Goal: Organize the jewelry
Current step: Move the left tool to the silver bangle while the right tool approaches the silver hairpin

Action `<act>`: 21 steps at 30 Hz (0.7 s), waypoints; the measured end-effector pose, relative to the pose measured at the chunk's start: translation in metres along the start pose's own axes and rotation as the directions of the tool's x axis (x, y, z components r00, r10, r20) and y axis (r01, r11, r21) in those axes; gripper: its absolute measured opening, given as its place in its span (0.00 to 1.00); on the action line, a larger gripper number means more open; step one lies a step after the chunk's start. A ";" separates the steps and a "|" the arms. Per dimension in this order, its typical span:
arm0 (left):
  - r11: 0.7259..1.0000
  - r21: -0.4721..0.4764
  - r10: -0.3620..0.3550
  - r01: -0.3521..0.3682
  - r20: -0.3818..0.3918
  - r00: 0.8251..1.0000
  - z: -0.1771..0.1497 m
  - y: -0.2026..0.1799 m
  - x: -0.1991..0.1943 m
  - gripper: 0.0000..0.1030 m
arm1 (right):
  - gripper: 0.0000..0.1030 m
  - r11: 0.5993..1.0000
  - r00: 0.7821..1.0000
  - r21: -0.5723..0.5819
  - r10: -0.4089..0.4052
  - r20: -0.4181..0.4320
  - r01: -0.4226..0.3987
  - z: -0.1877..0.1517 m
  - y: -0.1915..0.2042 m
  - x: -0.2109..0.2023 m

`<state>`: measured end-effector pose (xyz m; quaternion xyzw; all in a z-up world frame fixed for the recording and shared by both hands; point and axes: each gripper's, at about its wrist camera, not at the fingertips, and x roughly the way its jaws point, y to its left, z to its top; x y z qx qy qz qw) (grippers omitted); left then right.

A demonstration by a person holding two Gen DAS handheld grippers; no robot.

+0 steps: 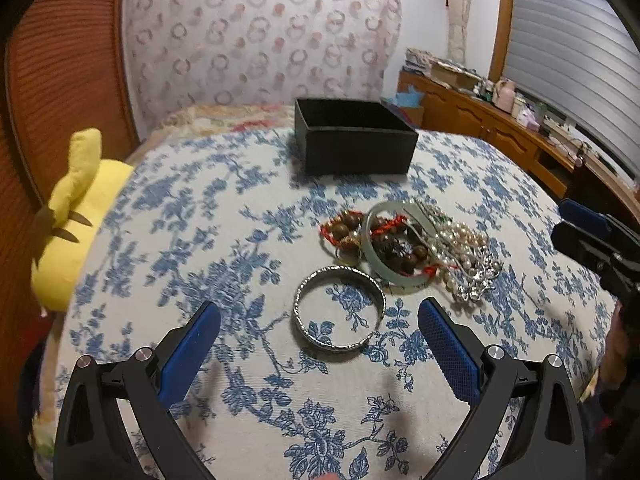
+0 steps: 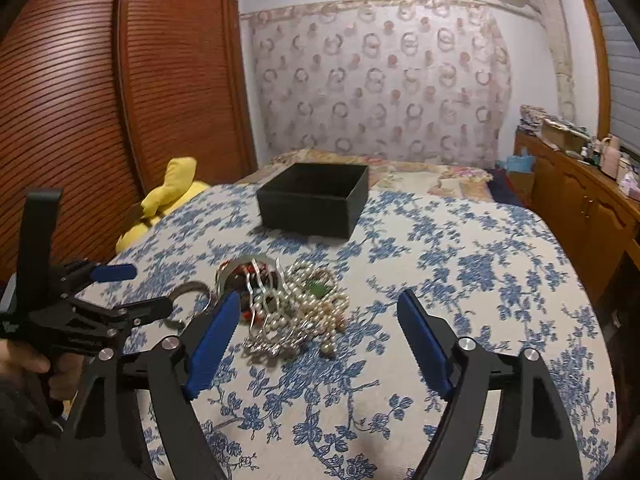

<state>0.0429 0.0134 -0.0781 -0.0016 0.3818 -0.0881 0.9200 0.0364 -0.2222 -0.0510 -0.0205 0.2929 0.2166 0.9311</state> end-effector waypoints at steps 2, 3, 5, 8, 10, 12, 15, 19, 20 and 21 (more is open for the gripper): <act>0.999 -0.003 -0.032 0.032 -0.017 0.999 0.001 0.000 0.004 0.93 | 0.73 1.000 1.000 -0.016 0.009 -0.022 -0.009 -0.002 0.001 0.006; 0.999 -0.005 -0.041 0.041 -0.023 0.999 0.001 0.001 0.006 0.93 | 0.71 1.000 0.999 -0.027 0.016 -0.037 -0.017 -0.003 0.002 0.009; 0.999 -0.003 -0.054 0.054 -0.035 0.998 0.002 0.000 0.011 0.91 | 0.67 0.999 0.998 -0.040 0.028 -0.057 -0.031 -0.005 0.003 0.014; 0.998 0.010 -0.063 0.064 -0.064 0.996 0.004 -0.001 0.019 0.85 | 0.66 0.997 0.996 -0.066 0.043 -0.082 -0.048 -0.006 0.007 0.019; 0.998 0.020 -0.061 0.062 -0.079 0.995 0.005 -0.002 0.023 0.81 | 0.66 0.995 0.994 -0.081 0.052 -0.099 -0.060 -0.006 0.008 0.023; 0.998 0.034 -0.054 0.057 -0.098 0.994 0.005 -0.003 0.028 0.77 | 0.66 0.993 0.992 -0.099 0.053 -0.113 -0.064 -0.006 0.009 0.026; 0.998 0.046 -0.046 0.051 -0.112 0.993 0.005 -0.003 0.034 0.75 | 0.66 0.990 0.990 -0.122 0.061 -0.127 -0.077 -0.006 0.011 0.028; 0.997 0.065 -0.023 0.030 -0.105 0.994 0.005 -0.005 0.033 0.62 | 0.66 0.982 0.984 -0.154 0.084 -0.155 -0.108 -0.004 0.015 0.035; 0.997 0.064 -0.025 0.032 -0.098 0.995 0.005 -0.004 0.032 0.54 | 0.66 0.980 0.982 -0.163 0.090 -0.167 -0.118 -0.004 0.017 0.038; 0.998 0.059 -0.027 0.032 -0.096 0.995 0.005 -0.002 0.031 0.54 | 0.66 0.977 0.980 -0.171 0.094 -0.176 -0.124 -0.004 0.019 0.040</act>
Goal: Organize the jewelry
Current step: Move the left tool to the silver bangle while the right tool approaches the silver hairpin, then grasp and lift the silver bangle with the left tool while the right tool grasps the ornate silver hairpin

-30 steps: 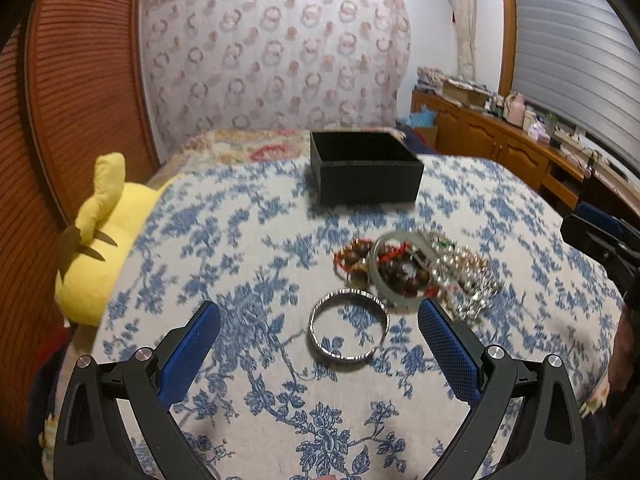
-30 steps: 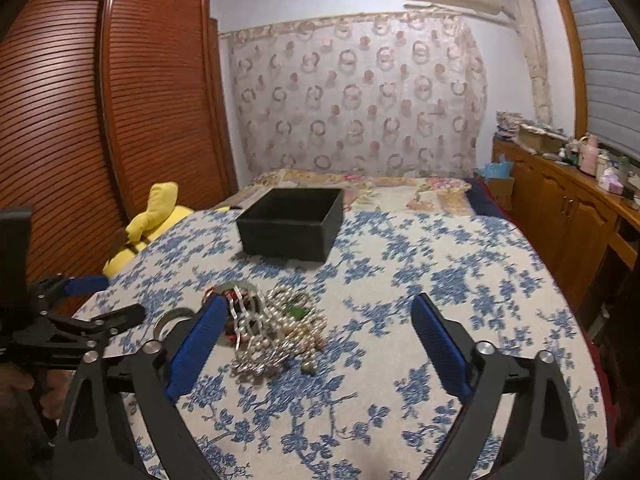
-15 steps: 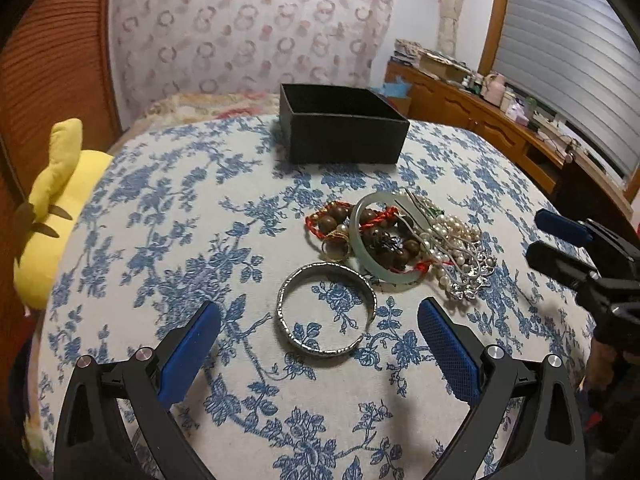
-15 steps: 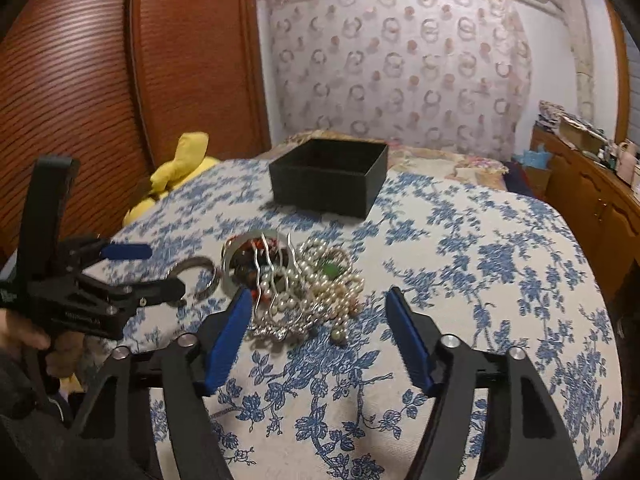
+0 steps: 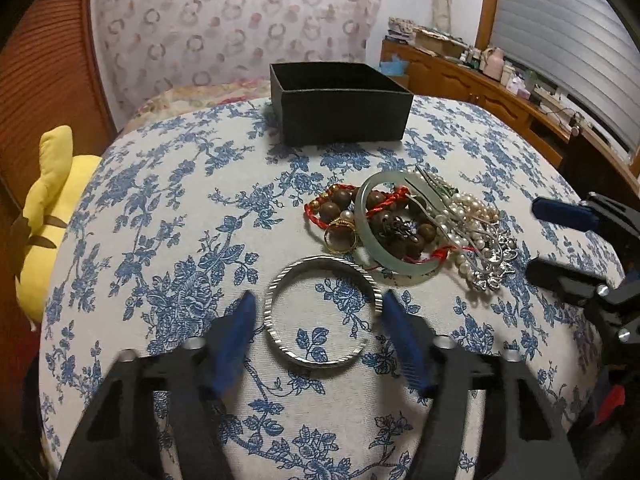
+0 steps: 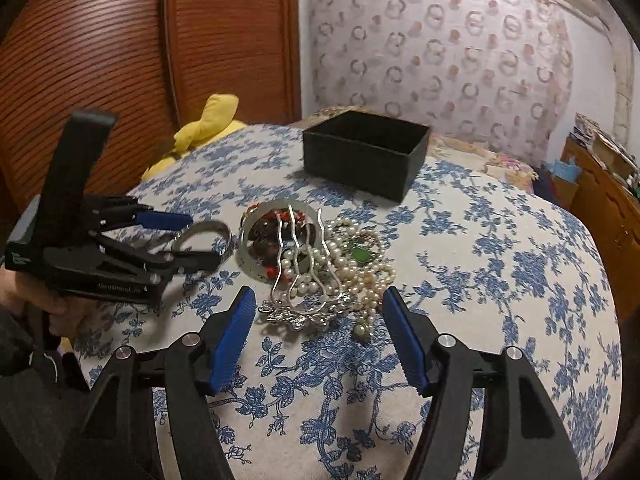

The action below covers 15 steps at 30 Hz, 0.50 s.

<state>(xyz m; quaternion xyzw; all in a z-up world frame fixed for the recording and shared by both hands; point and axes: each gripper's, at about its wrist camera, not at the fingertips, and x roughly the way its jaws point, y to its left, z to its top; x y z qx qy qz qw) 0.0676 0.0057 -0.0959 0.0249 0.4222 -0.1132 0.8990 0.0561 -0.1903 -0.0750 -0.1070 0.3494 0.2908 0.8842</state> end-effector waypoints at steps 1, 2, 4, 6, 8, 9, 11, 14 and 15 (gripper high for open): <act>1.000 -0.006 -0.006 0.006 0.001 1.000 0.000 0.002 0.000 0.54 | 0.66 1.000 1.000 -0.011 0.008 -0.009 -0.008 0.001 0.002 0.003; 1.000 -0.011 -0.010 0.011 0.004 1.000 -0.001 0.004 -0.001 0.54 | 0.66 1.000 1.000 -0.020 0.014 -0.017 -0.015 0.002 0.003 0.006; 1.000 -0.021 -0.007 0.007 0.007 1.000 -0.002 0.007 -0.003 0.54 | 0.66 0.999 0.999 -0.042 0.014 -0.031 -0.015 0.004 0.006 0.011; 0.999 -0.036 -0.010 0.011 0.012 1.000 -0.003 0.011 -0.005 0.54 | 0.66 0.998 0.999 -0.054 0.016 -0.042 -0.019 0.006 0.007 0.016; 0.998 -0.054 -0.022 0.023 0.019 1.000 -0.004 0.015 -0.006 0.54 | 0.66 0.998 0.998 -0.064 0.019 -0.062 -0.023 0.008 0.006 0.022; 0.998 -0.060 -0.023 0.025 0.019 1.000 -0.004 0.017 -0.006 0.54 | 0.66 0.997 0.997 -0.072 0.016 -0.072 -0.021 0.009 0.007 0.025; 0.997 -0.066 -0.023 0.025 0.023 0.999 -0.004 0.019 -0.005 0.54 | 0.66 0.996 0.996 -0.085 0.018 -0.092 -0.026 0.011 0.007 0.030; 0.998 -0.061 -0.017 0.018 0.025 1.000 -0.004 0.018 -0.003 0.54 | 0.66 0.994 0.993 -0.104 0.013 -0.115 -0.025 0.013 0.008 0.037; 0.998 -0.059 -0.014 0.016 0.025 1.000 -0.004 0.018 -0.003 0.54 | 0.66 0.994 0.992 -0.108 0.013 -0.122 -0.027 0.014 0.008 0.038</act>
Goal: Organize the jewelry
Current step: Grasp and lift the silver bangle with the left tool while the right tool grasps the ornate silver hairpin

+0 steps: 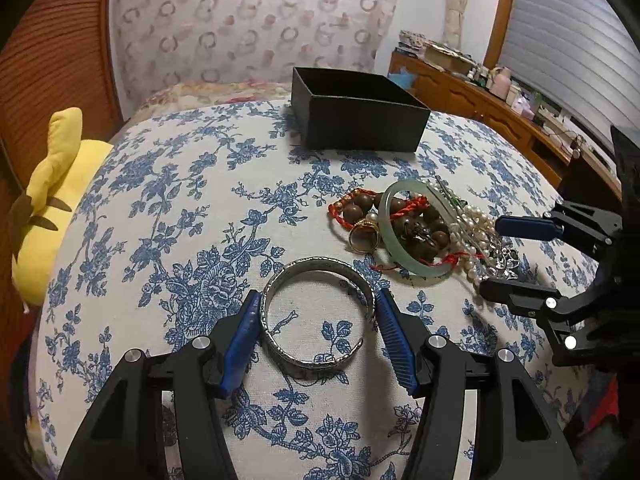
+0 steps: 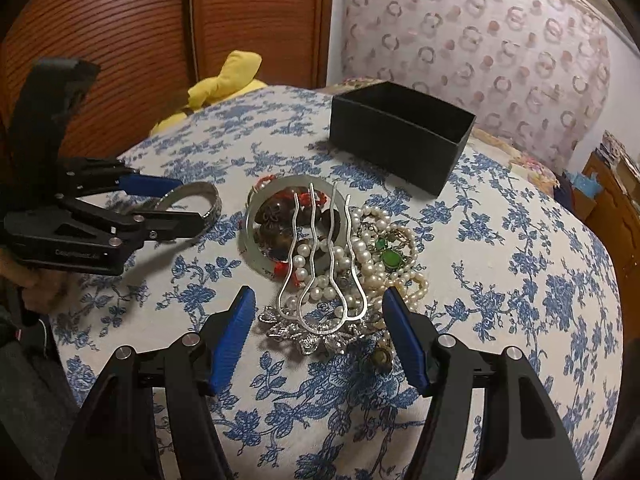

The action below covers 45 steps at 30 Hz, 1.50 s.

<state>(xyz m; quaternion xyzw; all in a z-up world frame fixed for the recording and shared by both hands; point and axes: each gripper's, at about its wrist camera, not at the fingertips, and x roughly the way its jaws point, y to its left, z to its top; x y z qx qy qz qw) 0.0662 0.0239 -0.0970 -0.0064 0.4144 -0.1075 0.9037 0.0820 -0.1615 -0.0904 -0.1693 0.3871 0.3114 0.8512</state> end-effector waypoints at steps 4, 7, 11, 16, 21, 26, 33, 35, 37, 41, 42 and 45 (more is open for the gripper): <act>1.000 0.001 0.003 -0.003 0.001 1.000 0.000 -0.001 0.000 0.54 | 0.66 1.000 0.999 -0.027 -0.013 -0.030 0.012 0.002 0.002 0.007; 1.000 0.002 0.003 -0.003 0.002 1.000 0.000 -0.001 0.001 0.54 | 0.66 1.000 0.999 -0.022 -0.013 -0.044 0.012 0.002 -0.002 0.011; 1.000 0.003 0.003 -0.004 0.002 1.000 -0.001 -0.001 0.000 0.54 | 0.66 1.000 0.999 -0.016 -0.002 -0.051 0.002 0.001 -0.003 0.012; 1.000 0.001 0.001 -0.001 0.007 1.000 -0.001 -0.001 -0.001 0.54 | 0.65 1.000 1.000 -0.018 -0.010 -0.017 0.009 -0.002 -0.002 0.000; 1.000 0.008 -0.004 0.004 0.025 1.000 -0.001 -0.004 -0.007 0.54 | 0.65 1.000 0.999 0.007 -0.006 0.033 0.006 -0.003 -0.007 -0.019; 1.000 0.014 -0.020 0.019 0.057 0.998 0.004 -0.009 -0.017 0.54 | 0.65 1.000 0.996 0.021 -0.008 0.088 0.006 0.000 -0.012 -0.038; 0.999 0.031 -0.033 0.029 0.105 0.994 0.019 -0.016 -0.027 0.54 | 0.65 1.000 0.989 0.030 -0.008 0.147 0.004 0.006 -0.017 -0.057; 0.999 0.035 -0.028 0.025 0.111 0.993 0.025 -0.017 -0.027 0.54 | 0.65 1.000 0.987 0.028 -0.006 0.160 0.001 0.009 -0.018 -0.061; 0.999 0.037 -0.027 0.023 0.116 0.993 0.031 -0.018 -0.027 0.54 | 0.65 1.000 0.985 0.028 -0.006 0.171 0.002 0.013 -0.021 -0.064; 0.999 0.036 -0.035 0.031 0.127 0.991 0.044 -0.017 -0.025 0.54 | 0.65 1.000 0.980 0.031 -0.002 0.197 -0.004 0.020 -0.028 -0.069; 0.999 0.036 -0.038 0.034 0.128 0.991 0.048 -0.017 -0.024 0.54 | 0.65 0.999 0.979 0.032 -0.003 0.206 -0.003 0.022 -0.031 -0.071; 0.998 0.043 -0.040 0.035 0.137 0.990 0.059 -0.016 -0.021 0.54 | 0.65 0.999 0.974 0.039 -0.008 0.225 -0.001 0.029 -0.041 -0.071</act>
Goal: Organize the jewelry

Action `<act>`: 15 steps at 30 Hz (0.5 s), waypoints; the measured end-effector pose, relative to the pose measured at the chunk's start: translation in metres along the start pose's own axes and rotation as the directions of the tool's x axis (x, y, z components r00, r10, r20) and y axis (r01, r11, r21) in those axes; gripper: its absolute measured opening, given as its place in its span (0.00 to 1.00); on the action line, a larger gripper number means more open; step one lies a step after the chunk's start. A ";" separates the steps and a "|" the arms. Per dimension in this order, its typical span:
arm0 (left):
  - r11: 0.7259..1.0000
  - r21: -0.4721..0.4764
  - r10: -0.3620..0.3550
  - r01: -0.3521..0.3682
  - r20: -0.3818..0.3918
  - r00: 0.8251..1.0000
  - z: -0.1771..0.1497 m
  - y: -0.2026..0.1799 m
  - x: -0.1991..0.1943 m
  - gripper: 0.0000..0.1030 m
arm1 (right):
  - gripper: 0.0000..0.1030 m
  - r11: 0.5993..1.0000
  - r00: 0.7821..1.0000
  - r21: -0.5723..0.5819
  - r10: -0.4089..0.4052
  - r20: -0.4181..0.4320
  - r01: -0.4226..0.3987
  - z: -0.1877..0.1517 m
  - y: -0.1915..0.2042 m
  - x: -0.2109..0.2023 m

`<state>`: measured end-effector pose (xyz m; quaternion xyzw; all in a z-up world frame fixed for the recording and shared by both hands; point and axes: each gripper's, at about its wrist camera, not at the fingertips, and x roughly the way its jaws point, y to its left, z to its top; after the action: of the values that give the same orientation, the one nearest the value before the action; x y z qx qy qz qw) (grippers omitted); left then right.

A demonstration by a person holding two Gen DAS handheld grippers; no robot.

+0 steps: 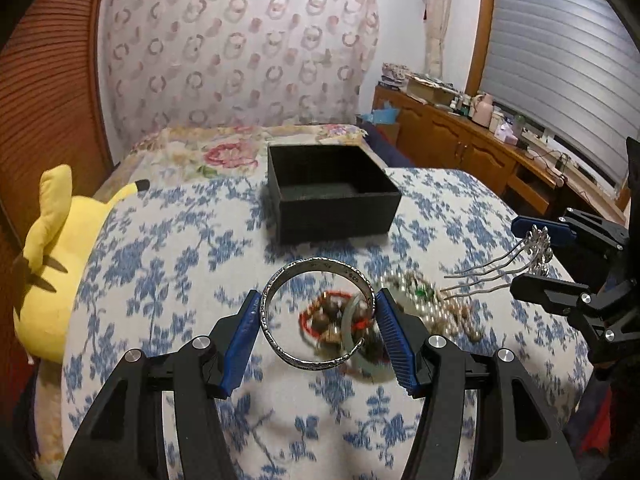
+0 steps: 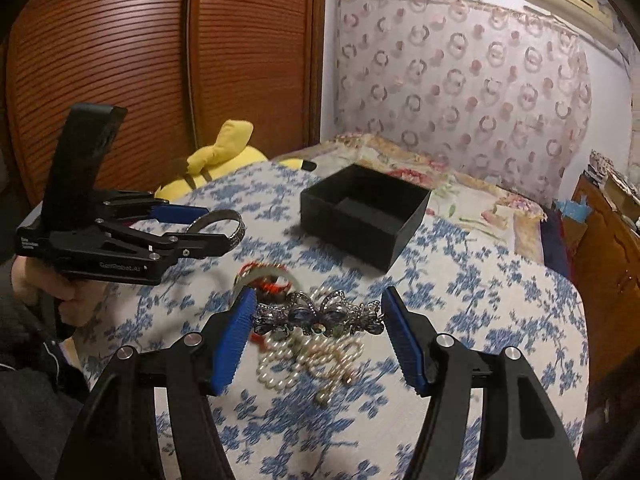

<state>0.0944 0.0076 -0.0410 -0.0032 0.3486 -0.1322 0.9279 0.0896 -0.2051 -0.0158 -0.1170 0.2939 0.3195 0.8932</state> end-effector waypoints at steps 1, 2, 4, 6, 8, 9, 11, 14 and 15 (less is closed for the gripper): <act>1.000 0.002 0.000 0.000 0.004 1.000 0.004 0.000 0.002 0.54 | 0.65 1.000 1.000 0.004 -0.001 0.009 0.001 0.003 -0.004 0.000; 1.000 0.004 -0.002 0.002 0.006 1.000 0.010 0.000 0.004 0.54 | 0.65 1.000 1.000 0.009 -0.002 0.015 0.002 0.007 -0.008 0.002; 1.000 0.008 -0.003 0.003 0.010 1.000 0.019 -0.001 0.009 0.54 | 0.65 1.000 1.000 0.015 -0.006 0.030 0.006 0.015 -0.017 0.004; 1.000 0.016 -0.005 0.005 0.014 1.000 0.030 -0.001 0.014 0.54 | 0.65 1.000 0.999 0.020 -0.008 0.043 0.007 0.022 -0.024 0.006; 1.000 0.025 -0.005 0.004 0.015 1.000 0.040 -0.003 0.021 0.54 | 0.65 1.000 0.998 0.021 -0.006 0.057 0.005 0.032 -0.031 0.008; 1.000 0.030 -0.004 0.003 0.014 1.000 0.045 -0.003 0.025 0.54 | 0.65 1.000 0.998 0.022 -0.006 0.062 0.005 0.036 -0.034 0.009; 0.999 0.035 -0.002 0.002 0.010 1.000 0.056 -0.003 0.035 0.54 | 0.65 1.000 0.997 0.024 -0.004 0.076 0.002 0.045 -0.043 0.013; 0.999 0.033 -0.004 0.003 0.004 1.000 0.070 -0.002 0.049 0.54 | 0.65 1.000 0.996 0.028 -0.004 0.087 0.002 0.056 -0.056 0.022; 0.999 0.032 -0.005 0.005 0.002 1.000 0.074 -0.002 0.054 0.54 | 0.65 1.000 0.996 0.029 -0.004 0.090 0.001 0.060 -0.060 0.026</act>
<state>0.1811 -0.0137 -0.0195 0.0105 0.3457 -0.1401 0.9278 0.1712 -0.2150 0.0177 -0.0900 0.2575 0.3190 0.9076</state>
